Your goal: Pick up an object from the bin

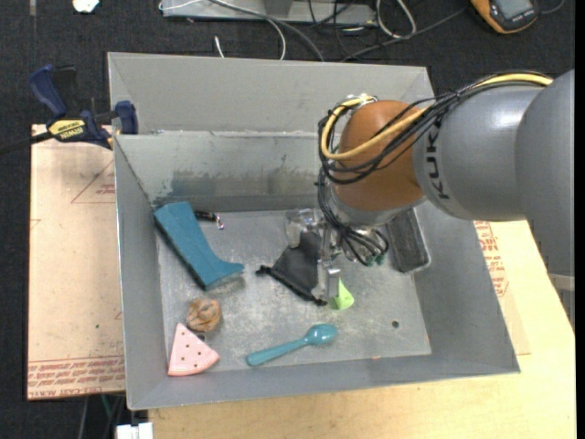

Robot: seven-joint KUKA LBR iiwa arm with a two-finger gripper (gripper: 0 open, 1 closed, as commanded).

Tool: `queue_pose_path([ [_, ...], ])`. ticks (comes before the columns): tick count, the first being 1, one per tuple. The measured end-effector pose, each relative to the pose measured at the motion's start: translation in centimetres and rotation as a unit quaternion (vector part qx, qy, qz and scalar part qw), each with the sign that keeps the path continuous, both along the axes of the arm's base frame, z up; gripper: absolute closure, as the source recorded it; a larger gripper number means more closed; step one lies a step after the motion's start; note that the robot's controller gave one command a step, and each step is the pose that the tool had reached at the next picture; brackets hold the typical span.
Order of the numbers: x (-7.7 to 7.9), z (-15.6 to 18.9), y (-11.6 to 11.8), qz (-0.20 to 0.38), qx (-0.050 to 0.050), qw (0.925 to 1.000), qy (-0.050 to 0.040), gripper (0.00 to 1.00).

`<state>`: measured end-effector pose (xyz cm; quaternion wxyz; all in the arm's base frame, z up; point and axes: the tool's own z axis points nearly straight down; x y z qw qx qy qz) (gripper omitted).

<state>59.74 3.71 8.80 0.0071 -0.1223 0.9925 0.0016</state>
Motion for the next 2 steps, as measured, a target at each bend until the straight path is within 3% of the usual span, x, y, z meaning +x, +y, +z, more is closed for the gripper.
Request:
queue_pose_path([
  [1, -0.5, -0.9, -0.2, -0.061, 0.004, 0.9981, 0.0011, 0.0],
  [2, 0.1, -1.1, -1.7, -0.15, 0.004, 0.9887, 0.0022, 0.0],
])
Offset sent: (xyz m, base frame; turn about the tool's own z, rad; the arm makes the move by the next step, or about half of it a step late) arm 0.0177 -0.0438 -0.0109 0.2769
